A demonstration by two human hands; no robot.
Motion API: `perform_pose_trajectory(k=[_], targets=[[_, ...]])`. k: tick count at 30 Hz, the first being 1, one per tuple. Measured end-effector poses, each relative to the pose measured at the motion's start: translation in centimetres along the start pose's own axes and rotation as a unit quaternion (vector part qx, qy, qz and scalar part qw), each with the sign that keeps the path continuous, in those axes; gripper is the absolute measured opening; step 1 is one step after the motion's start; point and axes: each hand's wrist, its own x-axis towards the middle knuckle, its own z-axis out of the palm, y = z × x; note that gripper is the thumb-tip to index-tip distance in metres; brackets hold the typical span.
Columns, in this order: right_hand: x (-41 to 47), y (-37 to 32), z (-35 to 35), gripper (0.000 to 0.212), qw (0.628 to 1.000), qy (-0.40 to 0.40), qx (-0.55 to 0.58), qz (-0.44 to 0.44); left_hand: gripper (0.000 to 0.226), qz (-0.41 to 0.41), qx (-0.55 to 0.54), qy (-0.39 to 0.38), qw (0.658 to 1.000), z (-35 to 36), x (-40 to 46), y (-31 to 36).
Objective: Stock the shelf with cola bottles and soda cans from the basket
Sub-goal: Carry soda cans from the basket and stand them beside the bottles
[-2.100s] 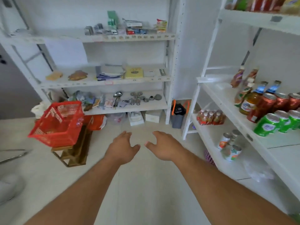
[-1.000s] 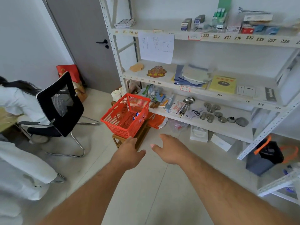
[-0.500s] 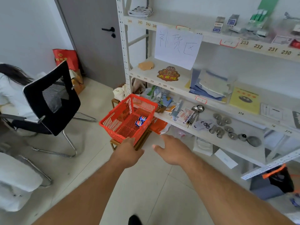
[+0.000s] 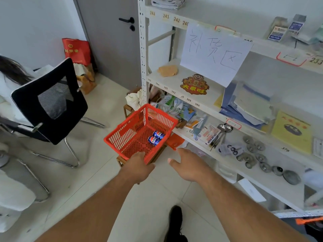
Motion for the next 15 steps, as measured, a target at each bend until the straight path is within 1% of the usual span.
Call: perform_pose_trajectory(k=[4,8,15], targets=[[5.2,2.6,-2.2,0.074,1.000,-0.013,0.022,-0.004,0.028,-0.038,-0.003,-0.008,0.999,0.3,4.4,2.5],[9.8,4.5,-4.4,0.074,0.999,-0.037,0.027,-0.015,0.028,-0.067,-0.012,-0.002,0.998,0.7,7.9,4.3],[17.0,4.4,-6.1,0.063,0.997,-0.070,0.007,-0.015,0.031,-0.099,-0.041,-0.006,0.994,0.9,12.4,2.9]])
